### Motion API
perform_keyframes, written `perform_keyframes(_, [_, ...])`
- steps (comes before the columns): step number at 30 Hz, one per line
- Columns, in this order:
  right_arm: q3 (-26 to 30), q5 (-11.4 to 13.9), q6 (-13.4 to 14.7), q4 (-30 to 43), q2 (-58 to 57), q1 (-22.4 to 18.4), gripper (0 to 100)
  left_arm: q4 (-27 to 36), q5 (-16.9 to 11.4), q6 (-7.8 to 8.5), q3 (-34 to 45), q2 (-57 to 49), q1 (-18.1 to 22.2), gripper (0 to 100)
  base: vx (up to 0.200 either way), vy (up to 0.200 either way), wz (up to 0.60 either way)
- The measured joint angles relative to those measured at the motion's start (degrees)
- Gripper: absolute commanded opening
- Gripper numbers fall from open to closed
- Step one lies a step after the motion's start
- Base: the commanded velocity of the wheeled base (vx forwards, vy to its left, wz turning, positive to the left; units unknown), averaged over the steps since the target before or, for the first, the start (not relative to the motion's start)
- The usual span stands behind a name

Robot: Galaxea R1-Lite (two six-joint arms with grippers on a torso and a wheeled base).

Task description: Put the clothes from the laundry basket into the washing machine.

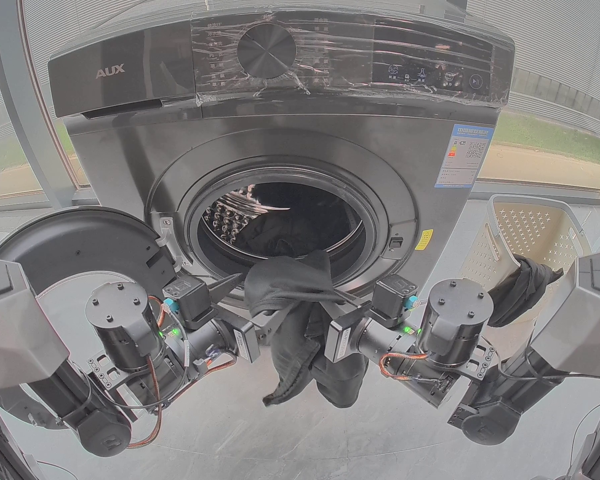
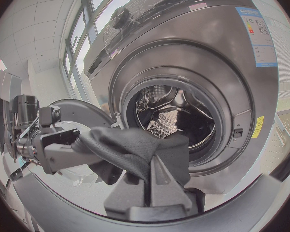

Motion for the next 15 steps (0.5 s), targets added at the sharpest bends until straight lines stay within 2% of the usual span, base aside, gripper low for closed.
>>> perform_keyframes(11, [-1.82,-0.49,0.1,0.13,-0.22,-1.35,0,-1.67,-0.9,0.17,4.84,2.46,0.0,100,0.0,0.0,0.0])
perform_keyframes(15, [-2.23,-0.65,0.13,0.3,-0.2,-1.68,0,-1.87,-2.76,0.3,6.06,4.0,-0.1,100,0.0,0.0,0.0])
